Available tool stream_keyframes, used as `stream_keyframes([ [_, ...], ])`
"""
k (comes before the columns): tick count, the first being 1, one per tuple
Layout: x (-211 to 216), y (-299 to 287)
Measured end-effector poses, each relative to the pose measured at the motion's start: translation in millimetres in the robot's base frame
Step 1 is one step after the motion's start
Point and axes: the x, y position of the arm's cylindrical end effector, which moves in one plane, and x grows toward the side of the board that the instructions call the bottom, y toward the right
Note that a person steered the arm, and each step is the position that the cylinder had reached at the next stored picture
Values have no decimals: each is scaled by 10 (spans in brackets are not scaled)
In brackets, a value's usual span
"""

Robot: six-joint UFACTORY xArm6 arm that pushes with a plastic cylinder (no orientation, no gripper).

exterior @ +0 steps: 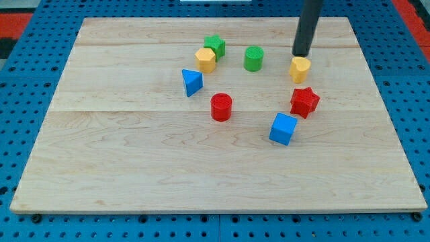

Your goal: Adjust the green circle and yellow heart diagonally to each other

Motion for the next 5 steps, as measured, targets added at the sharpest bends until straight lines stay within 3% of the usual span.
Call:
stream_keyframes([
  [5,285,-165],
])
